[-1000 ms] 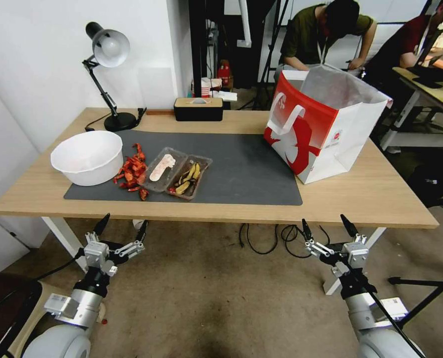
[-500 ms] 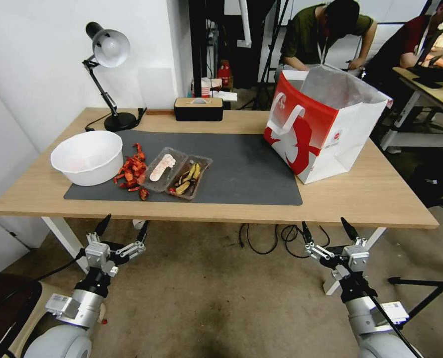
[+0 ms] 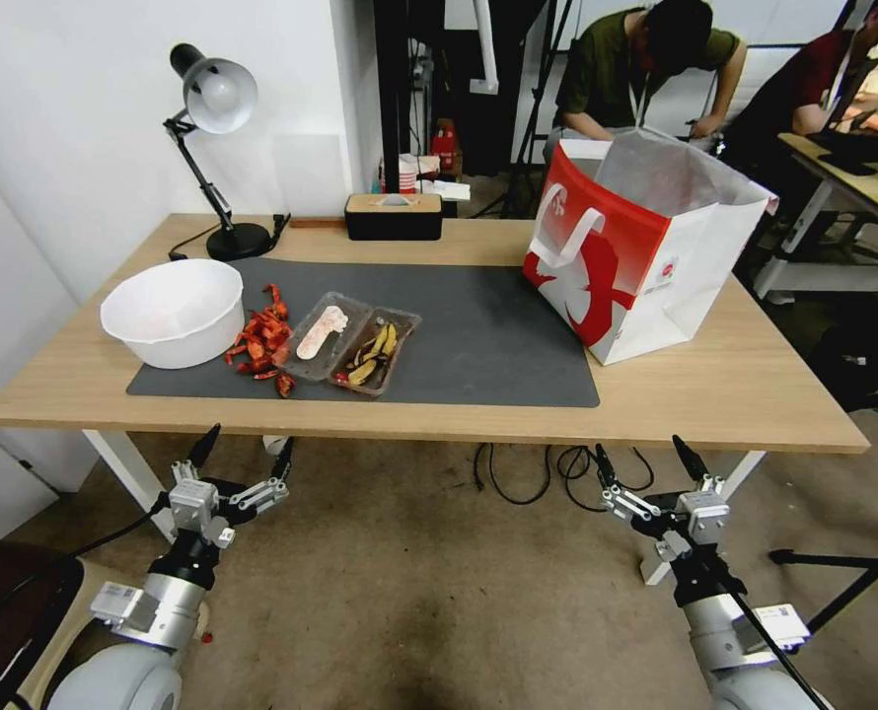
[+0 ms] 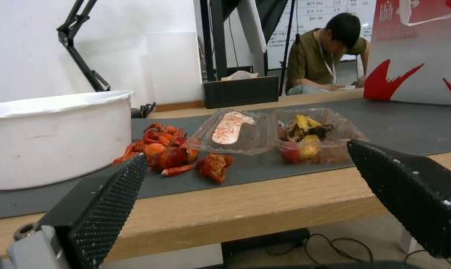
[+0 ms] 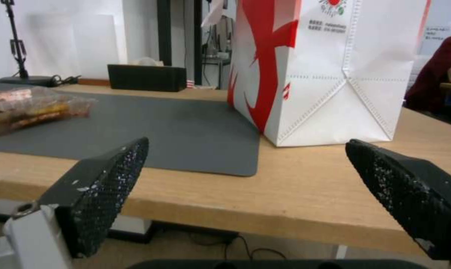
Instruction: Pick up the trash from the table and place it into the takeout bag.
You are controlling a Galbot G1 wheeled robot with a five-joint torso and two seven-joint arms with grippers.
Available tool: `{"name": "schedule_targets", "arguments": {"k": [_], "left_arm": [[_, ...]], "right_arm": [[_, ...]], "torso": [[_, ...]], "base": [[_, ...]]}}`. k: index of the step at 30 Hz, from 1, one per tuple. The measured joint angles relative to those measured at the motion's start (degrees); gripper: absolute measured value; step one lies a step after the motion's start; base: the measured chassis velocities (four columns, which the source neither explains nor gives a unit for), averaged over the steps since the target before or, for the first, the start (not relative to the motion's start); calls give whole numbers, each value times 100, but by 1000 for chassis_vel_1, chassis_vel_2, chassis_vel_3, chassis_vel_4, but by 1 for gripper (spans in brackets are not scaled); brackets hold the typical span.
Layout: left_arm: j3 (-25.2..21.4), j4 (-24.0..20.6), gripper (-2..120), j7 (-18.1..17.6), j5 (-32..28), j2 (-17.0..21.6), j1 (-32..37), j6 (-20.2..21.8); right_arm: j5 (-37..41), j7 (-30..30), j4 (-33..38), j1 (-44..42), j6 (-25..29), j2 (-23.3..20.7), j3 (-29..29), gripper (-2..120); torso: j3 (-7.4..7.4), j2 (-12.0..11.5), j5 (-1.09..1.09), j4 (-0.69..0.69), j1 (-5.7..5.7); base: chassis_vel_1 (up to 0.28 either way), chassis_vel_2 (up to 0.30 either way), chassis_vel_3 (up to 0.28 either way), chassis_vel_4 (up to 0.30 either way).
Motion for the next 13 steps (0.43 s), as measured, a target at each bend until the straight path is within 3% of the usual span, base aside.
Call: {"name": "schedule_targets", "arguments": {"k": [13], "left_arm": [[0, -1, 100, -4, -4, 1, 1, 1]], "right_arm": [[104, -10, 62, 37, -103, 40, -4, 100]], "torso": [[0, 0, -1, 0, 0]], "base": [[0, 0, 0, 0]]}}
